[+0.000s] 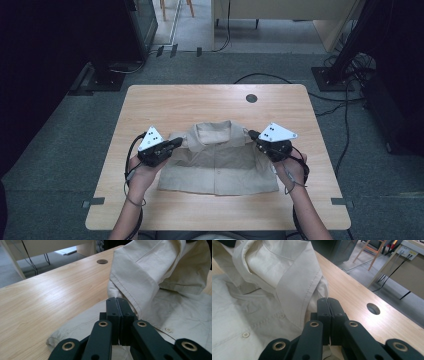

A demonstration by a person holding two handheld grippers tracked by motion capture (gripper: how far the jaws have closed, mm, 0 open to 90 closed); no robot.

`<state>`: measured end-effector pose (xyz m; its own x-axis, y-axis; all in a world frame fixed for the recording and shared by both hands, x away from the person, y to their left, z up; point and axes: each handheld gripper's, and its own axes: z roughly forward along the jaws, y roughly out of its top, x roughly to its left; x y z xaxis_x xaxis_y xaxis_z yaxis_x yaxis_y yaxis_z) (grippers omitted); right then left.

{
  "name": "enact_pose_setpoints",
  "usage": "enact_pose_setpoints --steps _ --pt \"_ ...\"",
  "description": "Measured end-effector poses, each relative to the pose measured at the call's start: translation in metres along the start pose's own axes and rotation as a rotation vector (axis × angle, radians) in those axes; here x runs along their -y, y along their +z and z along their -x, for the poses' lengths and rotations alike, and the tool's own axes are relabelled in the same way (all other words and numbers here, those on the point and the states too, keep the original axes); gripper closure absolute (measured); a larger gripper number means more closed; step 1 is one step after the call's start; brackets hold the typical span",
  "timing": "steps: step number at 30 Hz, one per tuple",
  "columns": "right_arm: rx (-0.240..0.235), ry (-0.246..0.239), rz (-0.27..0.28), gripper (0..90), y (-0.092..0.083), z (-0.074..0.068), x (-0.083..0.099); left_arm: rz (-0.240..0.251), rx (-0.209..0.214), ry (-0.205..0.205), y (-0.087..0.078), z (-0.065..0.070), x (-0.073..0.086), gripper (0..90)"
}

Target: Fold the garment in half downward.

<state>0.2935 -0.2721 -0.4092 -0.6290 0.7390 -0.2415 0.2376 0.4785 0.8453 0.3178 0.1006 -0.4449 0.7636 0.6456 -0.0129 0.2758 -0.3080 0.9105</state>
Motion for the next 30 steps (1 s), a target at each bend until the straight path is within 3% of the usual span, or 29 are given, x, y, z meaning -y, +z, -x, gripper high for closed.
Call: enact_pose_setpoints --steps 17,30 --pt "-0.027 0.023 -0.018 88.6 -0.006 -0.013 0.021 -0.051 0.033 0.018 -0.005 0.014 0.014 89.2" --pt "-0.079 0.054 -0.037 88.6 -0.003 -0.023 0.038 -0.094 0.056 -0.018 -0.001 0.014 0.032 89.2"
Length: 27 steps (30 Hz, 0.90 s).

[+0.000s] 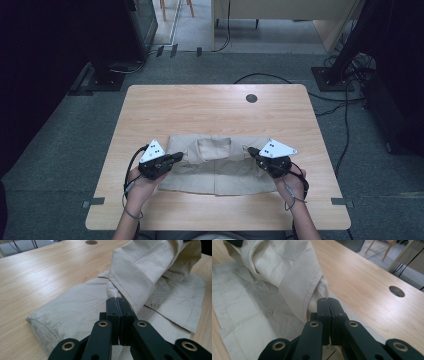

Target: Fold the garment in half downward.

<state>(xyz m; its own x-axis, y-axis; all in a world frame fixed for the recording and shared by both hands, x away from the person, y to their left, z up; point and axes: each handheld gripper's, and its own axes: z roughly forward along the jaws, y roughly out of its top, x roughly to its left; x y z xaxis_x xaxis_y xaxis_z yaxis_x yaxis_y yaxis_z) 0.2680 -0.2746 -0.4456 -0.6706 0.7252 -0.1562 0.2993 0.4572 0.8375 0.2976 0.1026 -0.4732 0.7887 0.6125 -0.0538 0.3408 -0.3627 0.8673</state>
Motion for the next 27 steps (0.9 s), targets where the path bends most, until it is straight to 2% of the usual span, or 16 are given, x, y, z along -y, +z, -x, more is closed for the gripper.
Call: enact_pose_setpoints --steps 5,15,24,27 --pt "-0.051 0.023 -0.007 88.6 0.007 -0.002 0.009 -0.020 0.020 0.031 0.004 -0.001 0.006 89.1" --pt "-0.104 0.041 -0.031 88.4 0.011 0.001 0.022 -0.065 0.064 -0.001 0.010 -0.008 0.014 89.0" --pt "-0.161 0.030 -0.065 87.3 0.013 0.003 0.030 -0.104 0.108 -0.027 0.014 -0.012 0.021 88.6" --pt "-0.184 0.024 -0.080 85.1 0.014 0.004 0.031 -0.137 0.107 -0.009 0.017 -0.011 0.022 88.3"
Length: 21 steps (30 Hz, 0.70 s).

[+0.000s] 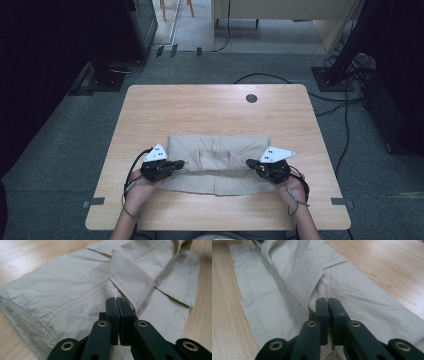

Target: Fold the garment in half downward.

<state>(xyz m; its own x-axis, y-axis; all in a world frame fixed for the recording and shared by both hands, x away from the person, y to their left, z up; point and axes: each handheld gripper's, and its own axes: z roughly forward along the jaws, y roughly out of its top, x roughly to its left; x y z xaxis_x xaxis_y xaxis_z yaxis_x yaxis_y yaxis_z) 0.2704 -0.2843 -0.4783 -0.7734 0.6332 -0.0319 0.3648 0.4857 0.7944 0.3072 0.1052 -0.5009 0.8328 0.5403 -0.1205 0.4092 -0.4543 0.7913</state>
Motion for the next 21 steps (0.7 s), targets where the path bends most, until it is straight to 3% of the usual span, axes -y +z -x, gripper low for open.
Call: enact_pose_setpoints --steps 11,14,21 --pt "-0.062 0.004 -0.050 83.0 0.006 0.005 0.006 -0.052 0.015 -0.013 0.006 -0.003 0.005 86.3" --pt "-0.104 0.018 -0.060 78.6 0.007 0.007 0.009 -0.060 0.021 -0.013 0.007 -0.002 0.006 86.3" --pt "-0.117 0.005 -0.093 74.4 0.012 0.007 0.011 -0.063 0.030 -0.025 0.007 -0.004 0.008 80.7"
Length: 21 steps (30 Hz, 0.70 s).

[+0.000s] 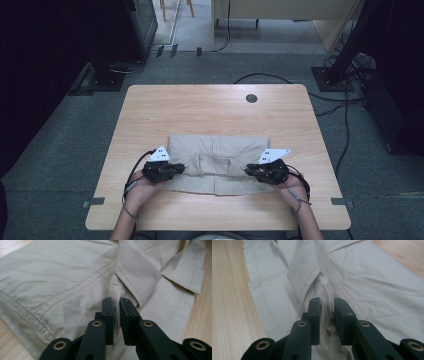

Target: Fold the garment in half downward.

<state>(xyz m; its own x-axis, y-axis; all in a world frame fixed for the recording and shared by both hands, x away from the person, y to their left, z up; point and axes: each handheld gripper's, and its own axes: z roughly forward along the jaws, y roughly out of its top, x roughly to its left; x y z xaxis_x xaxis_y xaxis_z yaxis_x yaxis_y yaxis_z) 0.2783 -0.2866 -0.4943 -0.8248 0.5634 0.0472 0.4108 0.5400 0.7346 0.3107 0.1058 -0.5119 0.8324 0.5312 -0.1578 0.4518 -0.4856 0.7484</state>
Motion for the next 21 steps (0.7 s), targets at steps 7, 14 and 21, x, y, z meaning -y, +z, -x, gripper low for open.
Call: enact_pose_setpoints --steps 7,14,21 --pt "-0.036 0.004 -0.010 64.2 -0.003 0.003 0.001 0.009 0.021 -0.003 0.002 0.000 0.001 67.7" --pt "-0.069 -0.018 -0.007 50.3 -0.005 0.005 0.002 0.034 0.027 -0.020 0.000 -0.004 0.001 39.5" --pt "-0.036 -0.028 0.041 30.6 -0.012 0.010 0.002 0.071 0.038 -0.028 -0.004 -0.007 -0.001 28.5"
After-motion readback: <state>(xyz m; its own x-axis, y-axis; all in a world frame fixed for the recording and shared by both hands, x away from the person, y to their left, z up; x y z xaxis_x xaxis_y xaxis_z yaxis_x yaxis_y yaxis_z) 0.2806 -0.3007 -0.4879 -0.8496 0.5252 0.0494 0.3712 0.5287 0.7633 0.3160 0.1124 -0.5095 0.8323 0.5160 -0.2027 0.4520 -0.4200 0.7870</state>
